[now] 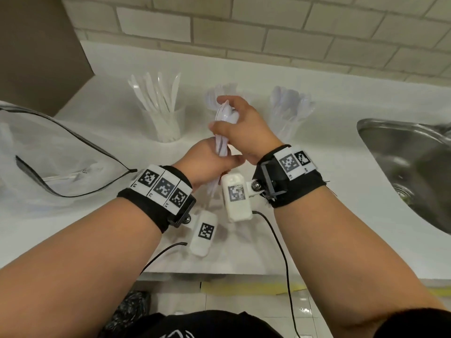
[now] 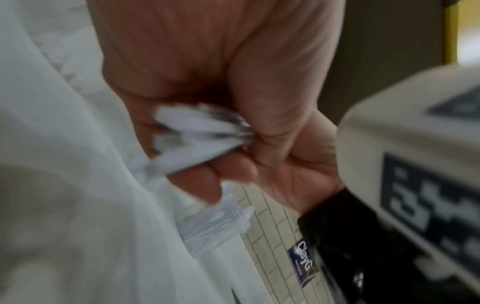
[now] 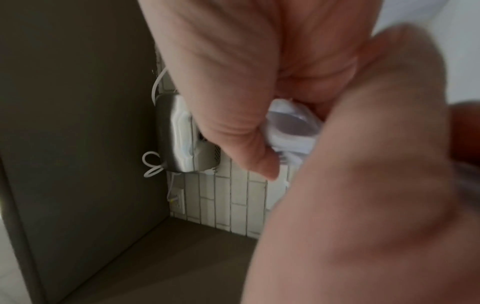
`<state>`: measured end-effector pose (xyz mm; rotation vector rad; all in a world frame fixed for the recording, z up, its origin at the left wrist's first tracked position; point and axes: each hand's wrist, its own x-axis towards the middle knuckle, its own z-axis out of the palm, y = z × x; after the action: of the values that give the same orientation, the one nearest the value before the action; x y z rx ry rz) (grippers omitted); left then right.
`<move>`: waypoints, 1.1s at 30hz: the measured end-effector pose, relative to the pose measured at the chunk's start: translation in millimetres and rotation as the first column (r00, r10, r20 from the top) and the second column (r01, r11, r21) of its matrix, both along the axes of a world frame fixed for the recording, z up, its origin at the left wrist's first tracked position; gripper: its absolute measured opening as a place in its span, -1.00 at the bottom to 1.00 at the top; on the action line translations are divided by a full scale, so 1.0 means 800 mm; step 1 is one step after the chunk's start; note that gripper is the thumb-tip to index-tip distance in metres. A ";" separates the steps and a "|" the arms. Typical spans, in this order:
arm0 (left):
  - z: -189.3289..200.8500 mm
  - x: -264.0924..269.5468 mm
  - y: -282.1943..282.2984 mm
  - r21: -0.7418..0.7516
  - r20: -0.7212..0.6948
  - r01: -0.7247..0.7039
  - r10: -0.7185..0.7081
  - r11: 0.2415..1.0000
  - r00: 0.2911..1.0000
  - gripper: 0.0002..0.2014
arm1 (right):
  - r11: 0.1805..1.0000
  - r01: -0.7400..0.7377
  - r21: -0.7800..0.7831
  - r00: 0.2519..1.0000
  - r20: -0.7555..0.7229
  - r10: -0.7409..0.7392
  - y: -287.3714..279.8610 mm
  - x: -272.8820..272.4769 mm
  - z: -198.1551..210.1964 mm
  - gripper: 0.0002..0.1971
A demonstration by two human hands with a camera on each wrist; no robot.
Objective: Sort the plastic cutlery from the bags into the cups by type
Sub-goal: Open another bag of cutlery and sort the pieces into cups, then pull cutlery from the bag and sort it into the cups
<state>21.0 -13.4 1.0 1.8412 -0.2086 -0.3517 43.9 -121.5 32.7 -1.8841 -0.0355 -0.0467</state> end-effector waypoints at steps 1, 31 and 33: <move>-0.001 -0.002 0.001 -0.086 -0.069 0.014 -0.020 0.996 0.997 -0.80 | 0.998 -0.017 0.063 1.000 0.004 0.016 -0.005 -0.001 0.000 -0.47; 0.000 -0.028 0.041 0.156 -0.004 0.033 -0.032 0.987 0.999 -0.54 | 0.897 0.388 0.213 0.821 0.361 -0.441 -0.105 0.033 0.093 -0.74; 0.007 -0.041 0.062 0.247 0.071 0.034 -0.053 0.968 0.996 -0.70 | 0.857 0.503 0.112 0.710 0.511 -0.484 -0.130 0.054 0.105 -0.74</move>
<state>-11.6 35.9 7.0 2.1000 -0.2687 -0.3500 86.7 -225.8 116.5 -1.8140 0.1003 -0.9459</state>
